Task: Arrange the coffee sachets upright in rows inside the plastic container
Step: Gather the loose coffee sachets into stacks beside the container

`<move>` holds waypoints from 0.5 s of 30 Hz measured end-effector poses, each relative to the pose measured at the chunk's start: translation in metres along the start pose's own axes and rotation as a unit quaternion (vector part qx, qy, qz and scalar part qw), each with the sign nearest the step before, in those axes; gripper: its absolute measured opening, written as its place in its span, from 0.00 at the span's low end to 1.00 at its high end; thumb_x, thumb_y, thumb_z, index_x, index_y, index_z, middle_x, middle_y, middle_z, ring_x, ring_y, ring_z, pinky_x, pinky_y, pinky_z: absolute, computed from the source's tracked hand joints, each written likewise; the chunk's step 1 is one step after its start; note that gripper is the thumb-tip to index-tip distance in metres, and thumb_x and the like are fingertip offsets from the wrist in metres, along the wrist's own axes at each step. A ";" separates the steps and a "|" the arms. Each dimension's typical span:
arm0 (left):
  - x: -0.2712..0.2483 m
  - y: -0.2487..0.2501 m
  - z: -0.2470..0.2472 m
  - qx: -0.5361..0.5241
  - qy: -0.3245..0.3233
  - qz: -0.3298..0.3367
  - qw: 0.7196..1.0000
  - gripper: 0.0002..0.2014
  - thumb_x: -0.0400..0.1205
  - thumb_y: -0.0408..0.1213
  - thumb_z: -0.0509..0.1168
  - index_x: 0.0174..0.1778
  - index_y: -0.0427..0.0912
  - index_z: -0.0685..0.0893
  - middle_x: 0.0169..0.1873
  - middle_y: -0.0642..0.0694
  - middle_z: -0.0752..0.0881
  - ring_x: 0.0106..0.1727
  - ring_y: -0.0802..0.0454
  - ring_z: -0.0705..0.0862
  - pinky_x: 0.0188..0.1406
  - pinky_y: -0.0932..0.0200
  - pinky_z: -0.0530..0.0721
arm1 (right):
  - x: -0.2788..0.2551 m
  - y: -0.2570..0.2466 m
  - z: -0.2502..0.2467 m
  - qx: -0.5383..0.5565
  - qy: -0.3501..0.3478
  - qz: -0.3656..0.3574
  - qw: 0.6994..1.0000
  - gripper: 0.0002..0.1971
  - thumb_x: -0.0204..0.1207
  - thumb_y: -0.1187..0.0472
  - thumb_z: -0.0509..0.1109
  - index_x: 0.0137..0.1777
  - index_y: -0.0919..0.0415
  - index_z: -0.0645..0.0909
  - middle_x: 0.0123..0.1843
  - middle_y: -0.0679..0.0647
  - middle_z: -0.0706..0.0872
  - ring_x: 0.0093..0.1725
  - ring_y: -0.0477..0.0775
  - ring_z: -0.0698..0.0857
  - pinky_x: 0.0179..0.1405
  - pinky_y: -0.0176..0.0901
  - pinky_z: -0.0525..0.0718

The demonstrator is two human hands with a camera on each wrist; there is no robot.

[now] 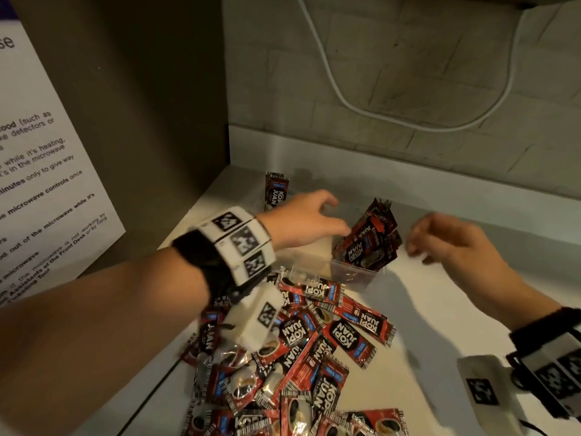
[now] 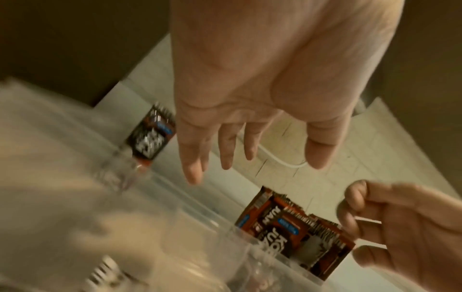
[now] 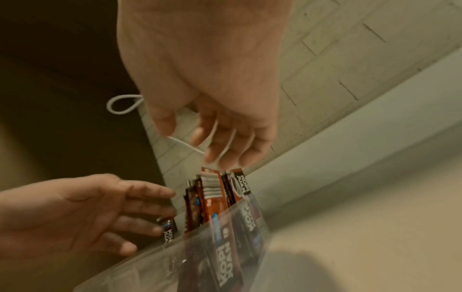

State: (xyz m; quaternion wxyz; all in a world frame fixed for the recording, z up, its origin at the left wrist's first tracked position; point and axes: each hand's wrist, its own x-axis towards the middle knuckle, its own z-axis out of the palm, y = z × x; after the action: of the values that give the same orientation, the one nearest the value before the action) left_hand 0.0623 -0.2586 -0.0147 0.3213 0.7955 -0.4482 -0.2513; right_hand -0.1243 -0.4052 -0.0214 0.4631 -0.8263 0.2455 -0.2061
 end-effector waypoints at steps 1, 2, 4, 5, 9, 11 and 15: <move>-0.012 -0.003 -0.007 0.028 0.018 0.014 0.999 0.26 0.78 0.50 0.70 0.73 0.51 0.75 0.71 0.51 0.77 0.70 0.54 0.75 0.68 0.56 0.74 | -0.007 0.000 -0.001 -0.046 -0.065 -0.010 0.997 0.07 0.76 0.68 0.70 0.37 0.63 0.83 0.36 0.61 0.87 0.36 0.48 0.84 0.39 0.38 0.80; -0.024 -0.007 -0.013 0.058 0.025 0.021 0.998 0.22 0.78 0.50 0.70 0.68 0.52 0.79 0.67 0.53 0.80 0.66 0.56 0.77 0.66 0.56 0.75 | -0.012 0.001 -0.001 -0.115 -0.132 -0.022 0.984 0.07 0.75 0.67 0.72 0.35 0.62 0.85 0.34 0.57 0.88 0.33 0.45 0.85 0.38 0.36 0.80; -0.047 -0.018 -0.025 0.114 0.021 0.011 0.993 0.16 0.77 0.51 0.70 0.60 0.53 0.83 0.57 0.55 0.83 0.58 0.56 0.80 0.59 0.57 0.79 | -0.022 0.006 0.008 -0.275 -0.232 -0.061 0.931 0.03 0.74 0.59 0.74 0.41 0.53 0.89 0.38 0.44 0.91 0.37 0.37 0.86 0.39 0.28 0.80; -0.056 -0.025 -0.030 0.137 0.019 -0.001 0.990 0.14 0.77 0.51 0.70 0.56 0.53 0.85 0.53 0.56 0.84 0.55 0.56 0.81 0.55 0.57 0.80 | -0.026 0.009 0.015 -0.335 -0.259 -0.093 0.901 0.06 0.74 0.55 0.74 0.49 0.48 0.89 0.46 0.39 0.90 0.42 0.33 0.85 0.42 0.21 0.76; -0.086 -0.053 -0.038 0.212 -0.043 -0.090 0.972 0.20 0.77 0.56 0.69 0.63 0.56 0.81 0.59 0.54 0.81 0.57 0.55 0.81 0.57 0.56 0.80 | -0.036 0.023 0.042 -0.394 -0.358 -0.118 0.838 0.38 0.78 0.42 0.66 0.83 0.36 0.49 0.84 0.38 0.51 0.67 0.33 0.72 0.63 0.21 0.68; -0.095 -0.067 -0.031 0.236 -0.117 -0.122 0.957 0.33 0.77 0.60 0.68 0.78 0.61 0.67 0.76 0.50 0.70 0.72 0.50 0.73 0.70 0.51 0.74 | -0.042 0.023 0.054 -0.378 -0.408 -0.067 0.828 0.44 0.77 0.36 0.62 0.79 0.31 0.31 0.82 0.38 0.28 0.79 0.41 0.61 0.74 0.33 0.67; -0.104 -0.084 -0.005 0.247 -0.235 -0.141 0.929 0.50 0.72 0.68 0.67 0.80 0.72 0.37 0.84 0.53 0.36 0.85 0.39 0.37 0.83 0.37 0.48 | -0.049 0.019 0.070 -0.416 -0.437 -0.063 0.795 0.43 0.70 0.27 0.51 0.73 0.29 0.24 0.80 0.40 0.21 0.84 0.51 0.38 0.83 0.50 0.53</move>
State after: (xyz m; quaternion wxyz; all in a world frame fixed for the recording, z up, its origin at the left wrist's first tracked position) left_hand 0.0627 -0.1332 -0.0611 -0.0387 0.8228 -0.4417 -0.3557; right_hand -0.1275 -0.3382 -0.0771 0.1187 -0.9551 0.0270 0.2701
